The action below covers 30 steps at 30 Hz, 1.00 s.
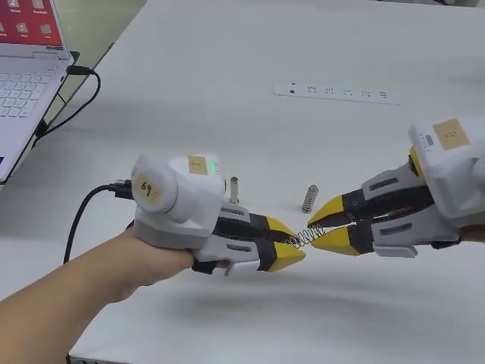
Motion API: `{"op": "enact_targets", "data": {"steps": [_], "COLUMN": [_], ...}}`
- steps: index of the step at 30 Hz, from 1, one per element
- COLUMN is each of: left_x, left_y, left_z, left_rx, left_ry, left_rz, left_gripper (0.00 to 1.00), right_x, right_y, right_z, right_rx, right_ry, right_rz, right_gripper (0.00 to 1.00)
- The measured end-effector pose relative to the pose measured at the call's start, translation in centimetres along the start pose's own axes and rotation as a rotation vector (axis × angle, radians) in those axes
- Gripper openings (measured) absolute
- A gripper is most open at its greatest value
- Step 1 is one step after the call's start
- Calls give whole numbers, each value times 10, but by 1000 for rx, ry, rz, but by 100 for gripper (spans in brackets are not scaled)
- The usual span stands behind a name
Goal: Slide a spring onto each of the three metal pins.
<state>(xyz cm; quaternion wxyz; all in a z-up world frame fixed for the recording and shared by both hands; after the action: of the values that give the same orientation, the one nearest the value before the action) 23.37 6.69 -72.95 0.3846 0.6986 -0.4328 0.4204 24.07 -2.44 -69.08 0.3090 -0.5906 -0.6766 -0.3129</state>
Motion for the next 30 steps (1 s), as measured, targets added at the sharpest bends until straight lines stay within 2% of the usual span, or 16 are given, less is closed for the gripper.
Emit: {"op": "enact_targets", "data": {"steps": [4,10,13,16,18,22,30], "left_x": [-2,-5,-4,-2,-2,-2,-1], "left_y": [1,0,0,0,2,4,4], "left_z": [0,1,0,-1,-1,-1,-1], "left_rx": [-2,7,6,7,1,-2,0], "left_ry": [-11,-27,-19,-12,-11,-15,-10], "left_rz": [2,18,17,19,23,28,28], "left_gripper": [2,2,2,3,3,2,2], "right_x": [3,4,4,4,2,1,12], "right_y": [-1,-1,2,4,3,1,-4], "right_z": [3,6,4,2,1,1,1], "right_rx": [4,12,15,29,56,62,43], "right_ry": [1,-47,-54,-63,-74,-94,-41], "right_rz": [-3,-51,-62,-59,-25,-27,-20], "right_gripper": [8,8,8,8,8,8,8]}}
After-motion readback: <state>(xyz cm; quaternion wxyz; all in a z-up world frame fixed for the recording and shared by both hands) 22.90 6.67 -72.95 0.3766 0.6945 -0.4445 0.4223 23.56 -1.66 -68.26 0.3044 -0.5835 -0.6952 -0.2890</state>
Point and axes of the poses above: the centre of the closed fingertips' face, and the gripper's own axes: z roughly forward along the fingers, y roughly to its right, x roughly out of its top, the point moved 6 cm from there along -z, roughly backward along the fingers
